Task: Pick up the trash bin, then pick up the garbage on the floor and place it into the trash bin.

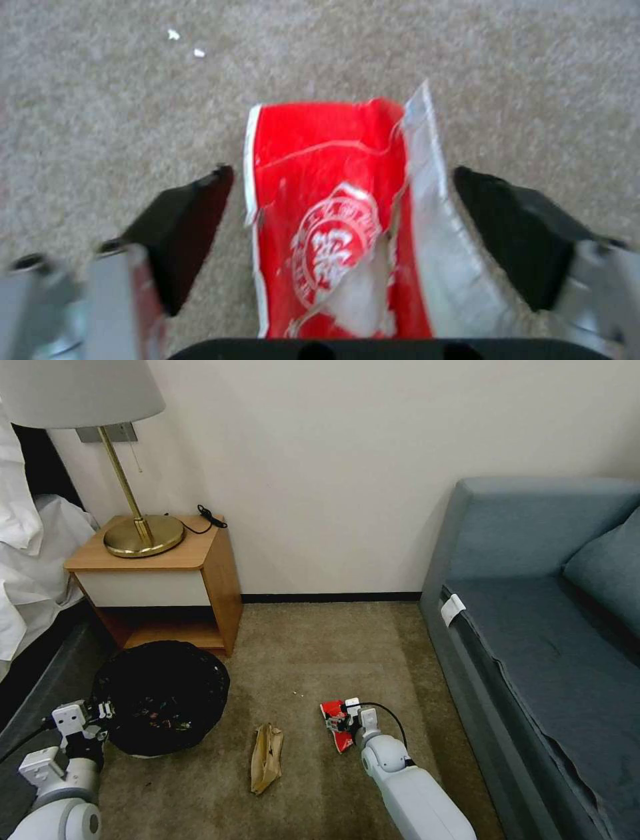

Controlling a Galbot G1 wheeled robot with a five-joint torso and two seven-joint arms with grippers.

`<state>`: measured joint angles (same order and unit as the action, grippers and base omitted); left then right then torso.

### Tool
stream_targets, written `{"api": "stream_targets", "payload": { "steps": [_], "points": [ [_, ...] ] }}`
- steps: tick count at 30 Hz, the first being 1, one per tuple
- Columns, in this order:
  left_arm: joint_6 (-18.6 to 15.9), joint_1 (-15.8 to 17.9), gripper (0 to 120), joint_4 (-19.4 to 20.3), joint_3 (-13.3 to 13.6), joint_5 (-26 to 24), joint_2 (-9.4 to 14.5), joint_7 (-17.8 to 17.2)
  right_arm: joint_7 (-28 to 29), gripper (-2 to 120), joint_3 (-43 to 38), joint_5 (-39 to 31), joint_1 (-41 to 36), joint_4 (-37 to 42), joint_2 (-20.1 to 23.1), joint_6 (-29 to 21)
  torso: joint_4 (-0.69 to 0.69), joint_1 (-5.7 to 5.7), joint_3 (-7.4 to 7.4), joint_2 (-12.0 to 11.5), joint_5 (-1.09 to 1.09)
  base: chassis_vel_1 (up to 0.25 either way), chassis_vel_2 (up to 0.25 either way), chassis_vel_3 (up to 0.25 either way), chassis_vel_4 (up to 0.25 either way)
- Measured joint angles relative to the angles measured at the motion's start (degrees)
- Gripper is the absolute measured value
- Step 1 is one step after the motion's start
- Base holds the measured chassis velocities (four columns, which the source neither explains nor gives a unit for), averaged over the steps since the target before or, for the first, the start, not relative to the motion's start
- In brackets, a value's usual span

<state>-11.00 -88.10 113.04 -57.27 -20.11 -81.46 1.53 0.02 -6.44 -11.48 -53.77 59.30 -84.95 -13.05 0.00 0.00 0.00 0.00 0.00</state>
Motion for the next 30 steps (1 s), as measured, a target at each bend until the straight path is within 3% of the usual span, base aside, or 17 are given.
{"api": "stream_targets", "payload": {
  "steps": [4, 6, 9, 11, 24, 30],
  "points": [
    [0.00, 0.01, 4, 0.00, -0.03, -0.15, 0.08, 0.01, -0.26, 74, -0.12, 0.31, -0.27, -0.02, -0.12, 0.01, 0.00, 0.00, 0.00, 0.00, 0.00, 0.000, 0.000, 0.000, 0.000],
    [0.01, 0.02, 4, 0.00, -0.06, -0.37, 0.31, 0.02, -0.54, 61, -0.35, 0.65, -0.47, -0.02, -0.27, 0.04, 0.00, 0.00, 0.00, 0.00, 0.00, 0.000, 0.000, 0.000, 0.000],
    [0.03, 0.02, 4, -0.04, -0.06, -0.43, 0.41, 0.03, -0.60, 56, -0.44, 0.75, -0.48, -0.05, -0.32, 0.06, 0.00, 0.00, 0.00, 0.00, 0.00, 0.000, 0.000, 0.000, 0.000],
    [0.08, 0.08, 4, -0.34, -0.08, -0.57, 0.64, 0.04, -0.75, 43, -0.80, 0.99, -0.58, -0.28, -0.50, 0.21, 0.00, 0.00, 0.00, 0.00, 0.00, 0.000, 0.000, 0.000, 0.000],
    [0.14, 0.64, 4, -1.16, 0.15, -0.76, 0.99, 0.09, -1.10, 0, -1.18, 1.27, -0.75, -0.57, -0.64, 1.02, 0.01, 0.00, 0.00, 0.00, 0.00, 0.000, 0.000, 0.000, 0.000],
    [0.18, 0.72, 4, -1.38, 0.13, -0.98, 1.20, 0.12, -0.98, 0, -1.19, 1.27, -0.58, -0.31, -0.73, 1.09, 0.00, 0.00, 0.00, 0.00, 0.00, 0.000, 0.000, 0.000, 0.000]
  ]
}}
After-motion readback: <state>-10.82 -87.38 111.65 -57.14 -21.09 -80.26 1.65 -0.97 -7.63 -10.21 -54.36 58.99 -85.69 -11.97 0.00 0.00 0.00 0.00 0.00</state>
